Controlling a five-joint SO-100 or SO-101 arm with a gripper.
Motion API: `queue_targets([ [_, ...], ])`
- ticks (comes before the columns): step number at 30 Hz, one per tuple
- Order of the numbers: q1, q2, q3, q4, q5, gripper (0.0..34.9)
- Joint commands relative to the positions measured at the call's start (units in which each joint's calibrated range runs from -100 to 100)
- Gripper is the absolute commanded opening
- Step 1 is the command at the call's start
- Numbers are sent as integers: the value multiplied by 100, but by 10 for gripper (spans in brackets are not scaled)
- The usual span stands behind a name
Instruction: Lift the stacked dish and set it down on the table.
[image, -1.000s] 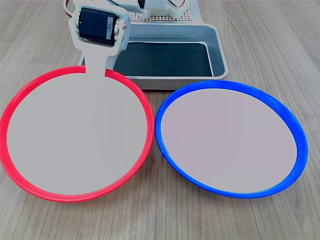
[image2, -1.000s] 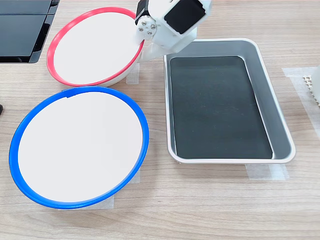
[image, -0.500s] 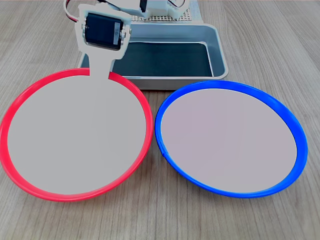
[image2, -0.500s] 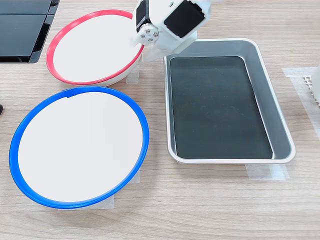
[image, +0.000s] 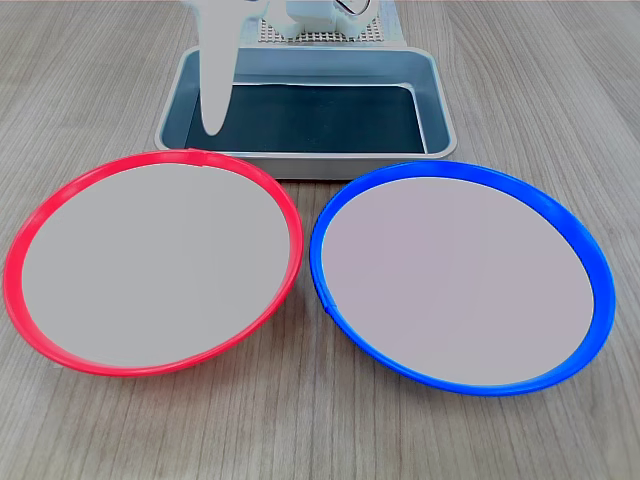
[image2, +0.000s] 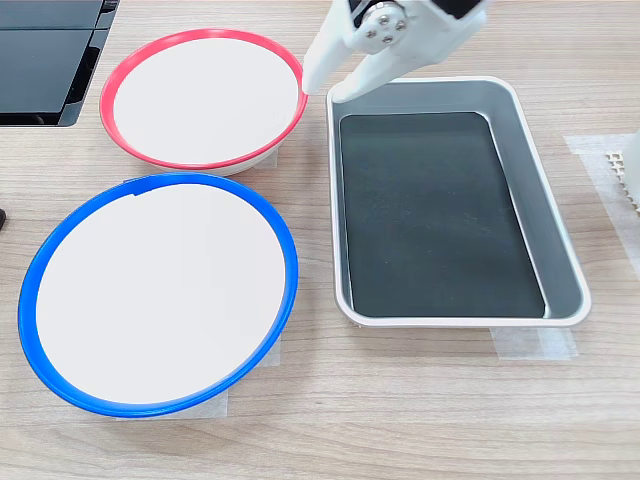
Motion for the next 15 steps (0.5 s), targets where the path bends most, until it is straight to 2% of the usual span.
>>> queue_targets([
  [1,-287,-1242,21,987,-24,90],
  [3,-579,-1873,39,1333,-147,90],
  [4,-720,-2189,75,1399,-239,77],
  [5,-880,-2555,157,1407,-366,3],
  [10,-1294,-4432,1468,863,-1089,1],
  [15,-1200,-6316,3544,252,-1441,1],
])
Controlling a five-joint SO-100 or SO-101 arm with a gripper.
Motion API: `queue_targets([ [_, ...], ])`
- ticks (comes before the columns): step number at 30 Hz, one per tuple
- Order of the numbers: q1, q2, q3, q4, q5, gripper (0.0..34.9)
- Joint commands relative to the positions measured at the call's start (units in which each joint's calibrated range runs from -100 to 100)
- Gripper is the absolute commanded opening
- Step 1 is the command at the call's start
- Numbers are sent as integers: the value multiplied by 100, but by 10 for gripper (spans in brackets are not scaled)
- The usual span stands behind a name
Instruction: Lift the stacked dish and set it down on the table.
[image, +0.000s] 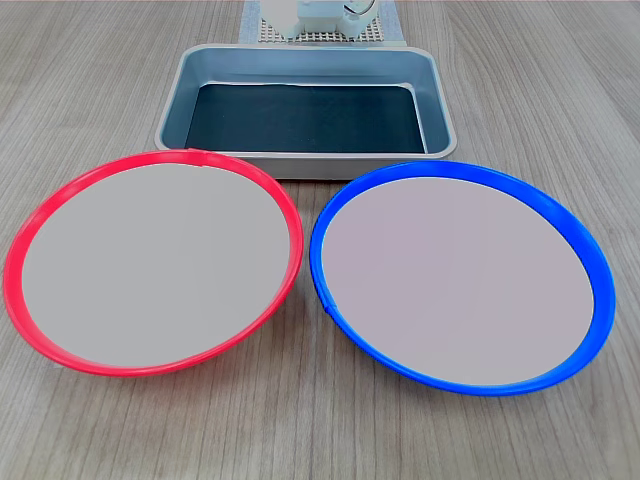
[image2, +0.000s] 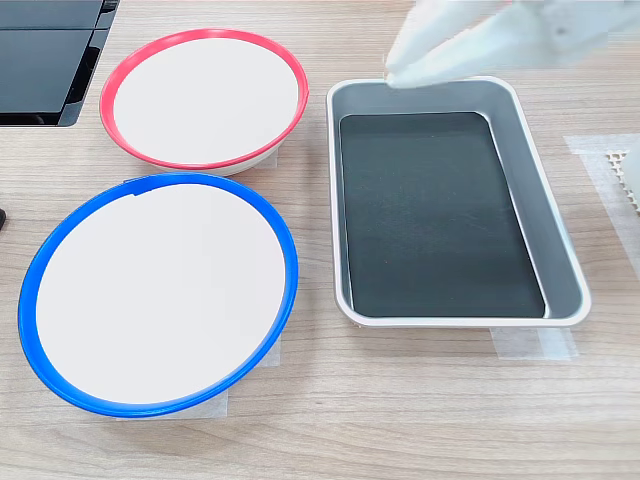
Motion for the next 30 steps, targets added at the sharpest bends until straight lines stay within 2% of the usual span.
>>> queue_targets([
  [1,120,-1278,1267,-352,-264,1],
  [10,101,-2378,2423,135,-488,1],
  [14,223,-2506,2423,688,-376,1],
  [30,252,-2506,2423,721,-371,3],
])
